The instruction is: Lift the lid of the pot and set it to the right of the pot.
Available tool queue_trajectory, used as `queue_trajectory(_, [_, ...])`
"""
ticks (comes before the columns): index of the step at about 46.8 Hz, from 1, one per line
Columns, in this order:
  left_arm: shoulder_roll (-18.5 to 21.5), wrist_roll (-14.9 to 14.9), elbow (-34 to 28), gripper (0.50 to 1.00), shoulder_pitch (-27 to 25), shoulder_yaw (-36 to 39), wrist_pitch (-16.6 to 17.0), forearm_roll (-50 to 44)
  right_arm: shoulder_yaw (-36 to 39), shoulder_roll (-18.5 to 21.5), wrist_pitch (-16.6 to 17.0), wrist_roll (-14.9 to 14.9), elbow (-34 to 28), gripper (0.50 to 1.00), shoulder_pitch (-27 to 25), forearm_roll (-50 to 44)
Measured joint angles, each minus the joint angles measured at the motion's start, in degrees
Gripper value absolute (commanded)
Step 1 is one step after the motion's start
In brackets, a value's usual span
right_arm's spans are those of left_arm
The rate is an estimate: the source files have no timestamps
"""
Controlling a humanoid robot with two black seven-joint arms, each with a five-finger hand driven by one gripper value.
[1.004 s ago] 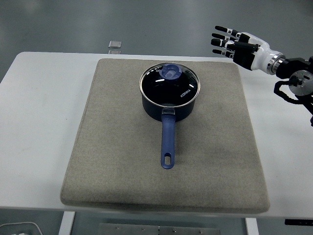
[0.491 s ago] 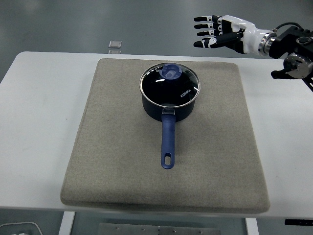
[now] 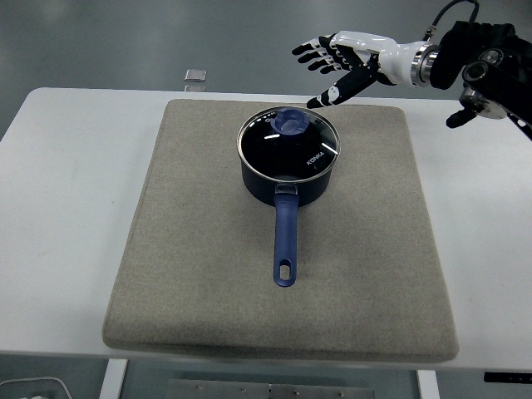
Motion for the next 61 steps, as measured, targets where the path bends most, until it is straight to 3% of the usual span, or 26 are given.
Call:
queue_trajectory(17, [0.00,0.00,0.00,1.000,0.00,0.00,0.00,0.00,-7.45,2.35,0.10,2.07,1.08,0.921,5.33,-10.75])
queue_trajectory(39, [0.00,0.00,0.00,1.000,0.00,0.00,0.00,-0.03,-12.09,5.68,-0.40,2.25,1.06,0.913,6.24,-15.67])
queue_trajectory(42, [0.00,0.00,0.00,1.000,0.00,0.00,0.00,-0.04,-12.09,5.79,-0.45,2.18,1.05,0.897,6.24,-15.67])
queue_trajectory(49, [0.00,0.00,0.00,1.000,0.00,0.00,0.00,-0.04,-12.09,6.09,-0.73,2.14,0.97,0.801,6.24,-15.67])
queue_trajectory(61, [0.00,0.00,0.00,1.000,0.00,0.00,0.00,-0.03,-12.10,6.10,-0.76,2.14,1.00,0.778,6.33,-15.67])
